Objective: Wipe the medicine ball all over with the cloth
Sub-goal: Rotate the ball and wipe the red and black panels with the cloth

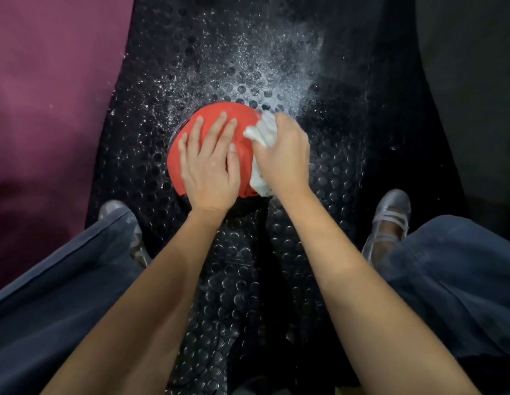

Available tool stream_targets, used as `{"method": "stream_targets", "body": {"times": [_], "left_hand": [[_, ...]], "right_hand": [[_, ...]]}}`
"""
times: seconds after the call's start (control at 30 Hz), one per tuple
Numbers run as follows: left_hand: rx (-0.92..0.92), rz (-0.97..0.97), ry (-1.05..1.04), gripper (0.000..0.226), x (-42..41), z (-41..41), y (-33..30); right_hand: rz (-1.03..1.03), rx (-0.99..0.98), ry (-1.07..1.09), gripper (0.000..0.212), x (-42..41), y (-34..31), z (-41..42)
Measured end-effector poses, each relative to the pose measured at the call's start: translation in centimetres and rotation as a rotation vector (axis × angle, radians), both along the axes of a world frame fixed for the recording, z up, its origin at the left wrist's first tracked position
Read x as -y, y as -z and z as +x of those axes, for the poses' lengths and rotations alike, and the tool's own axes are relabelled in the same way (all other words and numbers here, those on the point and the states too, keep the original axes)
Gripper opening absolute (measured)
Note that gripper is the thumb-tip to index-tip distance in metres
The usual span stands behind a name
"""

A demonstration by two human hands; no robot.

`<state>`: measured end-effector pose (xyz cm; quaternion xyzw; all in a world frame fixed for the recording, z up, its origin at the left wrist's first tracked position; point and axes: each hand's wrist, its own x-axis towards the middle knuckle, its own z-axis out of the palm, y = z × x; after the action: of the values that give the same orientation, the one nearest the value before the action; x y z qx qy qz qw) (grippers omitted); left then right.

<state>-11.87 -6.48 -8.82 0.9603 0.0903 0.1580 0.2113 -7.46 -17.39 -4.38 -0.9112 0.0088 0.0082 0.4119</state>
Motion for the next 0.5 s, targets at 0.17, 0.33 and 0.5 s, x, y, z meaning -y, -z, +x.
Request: {"method": "stream_targets", "body": {"times": [0.17,0.33,0.5], "left_hand": [[-0.036,-0.089,-0.073,0.045,-1.2,1.2,-0.5],[-0.028,-0.093,-0.075,0.046,-2.7,1.5,0.1],[-0.091,-0.105,-0.124,0.049,-2.3,2.4,-0.3]], "right_hand": [[0.064,-0.003,-0.006,0.029,-0.1,0.3,-4.0],[0.017,0.030,-0.039,0.019,-0.6,0.8,-3.8],[0.025,0.089,-0.019,0.028,-1.8,0.4,-0.8]]}}
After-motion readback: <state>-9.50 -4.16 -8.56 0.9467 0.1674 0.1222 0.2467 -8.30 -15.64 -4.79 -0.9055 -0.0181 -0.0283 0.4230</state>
